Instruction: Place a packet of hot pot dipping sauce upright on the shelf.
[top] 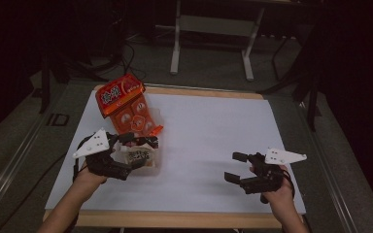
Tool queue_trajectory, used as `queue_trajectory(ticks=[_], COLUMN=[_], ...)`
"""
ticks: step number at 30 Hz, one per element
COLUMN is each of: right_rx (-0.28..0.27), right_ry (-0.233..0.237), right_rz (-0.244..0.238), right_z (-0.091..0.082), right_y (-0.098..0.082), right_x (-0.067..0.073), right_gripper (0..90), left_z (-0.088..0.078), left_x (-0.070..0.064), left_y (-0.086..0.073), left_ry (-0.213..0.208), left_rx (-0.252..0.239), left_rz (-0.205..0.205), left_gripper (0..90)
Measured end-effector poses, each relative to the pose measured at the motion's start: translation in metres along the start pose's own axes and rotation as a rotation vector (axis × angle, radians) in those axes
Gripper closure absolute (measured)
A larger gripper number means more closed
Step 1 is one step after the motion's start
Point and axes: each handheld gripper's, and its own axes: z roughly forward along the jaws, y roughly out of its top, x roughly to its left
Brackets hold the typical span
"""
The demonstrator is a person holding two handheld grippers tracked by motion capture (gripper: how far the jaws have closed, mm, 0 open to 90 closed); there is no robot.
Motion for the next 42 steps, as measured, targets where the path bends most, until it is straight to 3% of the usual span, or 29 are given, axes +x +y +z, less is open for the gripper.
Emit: queue_trajectory(ticks=[7,9,18,22,26,32,42], right_rx=[-0.001,-0.001,0.002,0.007,0.008,0.013,0.037], right_ry=[0.000,-0.001,0.001,0.003,0.003,0.005,0.008], right_rz=[0.001,0.001,0.000,-0.003,0.003,0.008,0.006], right_z=[0.000,0.000,0.001,0.003,0.003,0.005,0.011], right_y=[0.001,0.000,0.000,-0.002,-0.004,-0.006,-0.013], right_x=[0.001,0.001,0.001,0.001,0.001,0.000,-0.001], right_gripper=[17.0,17.0,17.0,17.0,17.0,17.0,17.0], left_z=[0.004,0.007,0.018,0.025,0.030,0.039,0.048], left_x=[-0.015,-0.026,-0.049,-0.058,-0.066,-0.075,-0.078], left_y=[0.011,0.015,0.018,0.018,0.013,-0.001,-0.025], left_ry=[-0.023,-0.047,-0.115,-0.142,-0.167,-0.170,-0.183], left_rx=[-0.022,-0.020,-0.019,-0.019,-0.010,0.014,0.038], left_rz=[0.013,0.033,0.065,0.060,0.058,0.054,0.024], left_gripper=[8.2,8.2,8.2,8.2,8.2,8.2,8.2])
